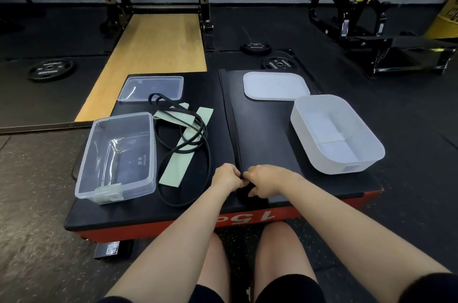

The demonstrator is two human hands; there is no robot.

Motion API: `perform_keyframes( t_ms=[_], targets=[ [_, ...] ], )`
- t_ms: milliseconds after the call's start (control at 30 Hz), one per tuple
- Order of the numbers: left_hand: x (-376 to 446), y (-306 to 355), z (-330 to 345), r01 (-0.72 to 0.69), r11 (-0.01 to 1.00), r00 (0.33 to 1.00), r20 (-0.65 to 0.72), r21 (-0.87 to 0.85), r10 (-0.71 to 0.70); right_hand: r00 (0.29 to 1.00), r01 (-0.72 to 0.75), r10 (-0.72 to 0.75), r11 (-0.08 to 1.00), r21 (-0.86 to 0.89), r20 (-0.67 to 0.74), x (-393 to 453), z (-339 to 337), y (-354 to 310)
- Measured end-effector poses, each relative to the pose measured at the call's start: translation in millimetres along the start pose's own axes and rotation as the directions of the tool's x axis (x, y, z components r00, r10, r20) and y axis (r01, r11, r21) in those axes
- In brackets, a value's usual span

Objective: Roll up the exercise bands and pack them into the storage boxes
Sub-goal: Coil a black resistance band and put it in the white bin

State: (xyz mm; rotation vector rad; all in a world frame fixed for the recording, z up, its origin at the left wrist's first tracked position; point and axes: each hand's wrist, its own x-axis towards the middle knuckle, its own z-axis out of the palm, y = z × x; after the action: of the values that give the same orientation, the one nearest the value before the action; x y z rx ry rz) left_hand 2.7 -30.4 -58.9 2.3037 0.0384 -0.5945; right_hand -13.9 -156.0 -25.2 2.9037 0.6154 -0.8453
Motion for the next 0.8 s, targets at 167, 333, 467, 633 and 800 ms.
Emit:
perform_keyframes(
  t_ms=[167,333,467,633,800],
  targets=[
    [3,0,2,0.032,0.999,0.999,-0.019,-0.004,-0.032,0.943,-0.179,0.215,0.971,0.159,-0.253,-13,27,-12],
    [-2,-1,8,0.046,0.994,0.996,-0.065,-0.104,-0.053,0.823,-0.306,0.402,0.909,0.283,-0.402,-13,40,-28],
    [-5,1,13,0.04,0.968,0.994,-0.088,-0.247,-0.063,0.815,-0.226,0.369,0.912,0.341,-0.446,-10,45,-27],
    [-10,2,11,0.014,0.976,0.996,-0.081,-0.217,-0.032,0.867,-0.113,0.25,0.941,0.318,-0.43,-8,38,-17],
    [-10,0,10,-0.004,0.979,0.997,-0.082,-0.203,-0.013,0.941,-0.026,0.097,0.976,0.218,-0.323,-7,25,-3]
  ],
)
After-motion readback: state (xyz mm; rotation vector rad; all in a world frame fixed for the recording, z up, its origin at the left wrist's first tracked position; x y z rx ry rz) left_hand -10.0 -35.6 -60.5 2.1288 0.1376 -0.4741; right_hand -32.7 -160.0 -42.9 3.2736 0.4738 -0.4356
